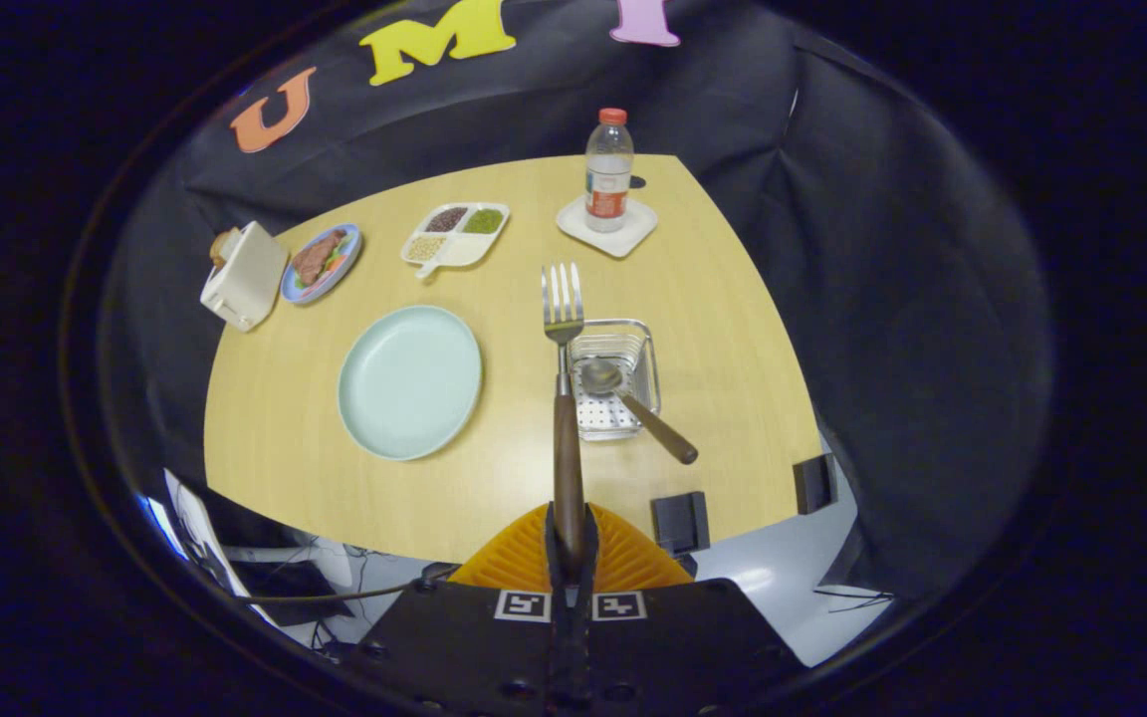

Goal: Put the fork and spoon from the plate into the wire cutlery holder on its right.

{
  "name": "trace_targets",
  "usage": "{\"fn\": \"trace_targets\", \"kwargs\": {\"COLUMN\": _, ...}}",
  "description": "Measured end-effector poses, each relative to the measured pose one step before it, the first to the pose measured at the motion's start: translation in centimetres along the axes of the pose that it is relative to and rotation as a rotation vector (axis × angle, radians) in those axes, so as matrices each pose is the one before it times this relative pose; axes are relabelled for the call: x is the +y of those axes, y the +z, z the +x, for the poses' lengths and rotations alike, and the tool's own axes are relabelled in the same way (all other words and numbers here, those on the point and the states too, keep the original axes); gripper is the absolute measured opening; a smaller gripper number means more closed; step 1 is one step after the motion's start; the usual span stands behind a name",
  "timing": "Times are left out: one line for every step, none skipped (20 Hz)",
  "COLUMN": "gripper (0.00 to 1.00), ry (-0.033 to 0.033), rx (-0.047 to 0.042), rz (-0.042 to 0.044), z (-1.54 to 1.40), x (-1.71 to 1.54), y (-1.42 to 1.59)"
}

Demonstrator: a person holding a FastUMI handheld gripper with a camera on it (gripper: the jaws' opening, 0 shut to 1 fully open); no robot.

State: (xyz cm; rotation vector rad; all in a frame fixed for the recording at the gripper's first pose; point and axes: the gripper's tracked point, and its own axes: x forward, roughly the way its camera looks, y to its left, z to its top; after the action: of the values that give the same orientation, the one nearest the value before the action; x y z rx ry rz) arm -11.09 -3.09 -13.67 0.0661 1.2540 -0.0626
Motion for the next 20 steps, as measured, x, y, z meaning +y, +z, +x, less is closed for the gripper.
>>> {"fn": "trace_targets", "kwargs": {"gripper": 0.00, "ry": -0.00382, "rx": 0.01454, "rz": 0.00974, "z": 0.314, "x": -0.495, "y": -0.246}}
{"fn": "trace_targets", "kwargs": {"gripper": 0.01, "ry": 0.00414, "rx": 0.01897, "rz": 0.00511, "z": 0.240, "x": -0.259, "y": -0.490}}
{"fn": "trace_targets", "kwargs": {"gripper": 0.00, "ry": 0.00509, "rx": 0.01180, "rz": 0.00318, "z": 0.246, "x": -0.233, "y": -0.253}}
{"fn": "trace_targets", "kwargs": {"gripper": 0.00, "ry": -0.00062, "rx": 0.01211, "rz": -0.00201, "z": 0.383, "x": -0.303, "y": -0.082}}
{"fn": "trace_targets", "kwargs": {"gripper": 0.00, "ry": 0.00051, "rx": 0.01101, "rz": 0.00400, "z": 0.466, "x": -0.163, "y": -0.107}}
{"fn": "trace_targets", "kwargs": {"gripper": 0.01, "ry": -0.00034, "rx": 0.01220, "rz": 0.01198, "z": 0.239, "x": -0.043, "y": -0.226}}
{"fn": "trace_targets", "kwargs": {"gripper": 0.01, "ry": 0.00089, "rx": 0.00602, "rz": 0.00862, "z": 0.164, "x": -0.064, "y": 0.003}}
{"fn": "trace_targets", "kwargs": {"gripper": 0.00, "ry": 0.00479, "rx": 0.00123, "rz": 0.00962, "z": -0.017, "x": 0.034, "y": -0.032}}
{"fn": "trace_targets", "kwargs": {"gripper": 0.02, "ry": -0.00285, "rx": -0.00434, "rz": 0.00003, "z": 0.155, "x": -0.101, "y": 0.255}}
{"fn": "trace_targets", "kwargs": {"gripper": 0.04, "ry": -0.00744, "rx": -0.00646, "rz": -0.00416, "z": -0.045, "x": -0.157, "y": 0.086}}
{"fn": "trace_targets", "kwargs": {"gripper": 0.04, "ry": -0.00489, "rx": -0.00262, "rz": -0.00319, "z": -0.130, "x": -0.098, "y": 0.063}}
{"fn": "trace_targets", "kwargs": {"gripper": 0.04, "ry": -0.00101, "rx": -0.00307, "rz": 0.00417, "z": -0.053, "x": 0.014, "y": 0.033}}
{"fn": "trace_targets", "kwargs": {"gripper": 0.04, "ry": 0.00070, "rx": -0.00331, "rz": 0.00559, "z": -0.068, "x": 0.013, "y": 0.106}}
{"fn": "trace_targets", "kwargs": {"gripper": 0.04, "ry": 0.00643, "rx": -0.00694, "rz": 0.00438, "z": -0.053, "x": 0.081, "y": 0.199}}
{"fn": "trace_targets", "kwargs": {"gripper": 0.08, "ry": 0.00890, "rx": -0.00888, "rz": 0.00830, "z": -0.363, "x": 0.203, "y": 0.412}}
{"fn": "trace_targets", "kwargs": {"gripper": 0.09, "ry": 0.01581, "rx": -0.00758, "rz": 0.00560, "z": 0.193, "x": 0.272, "y": 0.183}}
{"fn": "trace_targets", "kwargs": {"gripper": 0.11, "ry": 0.01065, "rx": -0.00911, "rz": 0.00515, "z": -0.272, "x": 0.150, "y": 0.371}}
{"fn": "trace_targets", "kwargs": {"gripper": 0.13, "ry": 0.00825, "rx": -0.01419, "rz": -0.00001, "z": -0.165, "x": 0.166, "y": 0.428}}
{"fn": "trace_targets", "kwargs": {"gripper": 0.14, "ry": 0.00357, "rx": -0.01614, "rz": 0.00240, "z": -0.136, "x": 0.043, "y": 0.445}}
{"fn": "trace_targets", "kwargs": {"gripper": 0.18, "ry": 0.01714, "rx": -0.01647, "rz": 0.00371, "z": -0.571, "x": 0.232, "y": 0.411}}
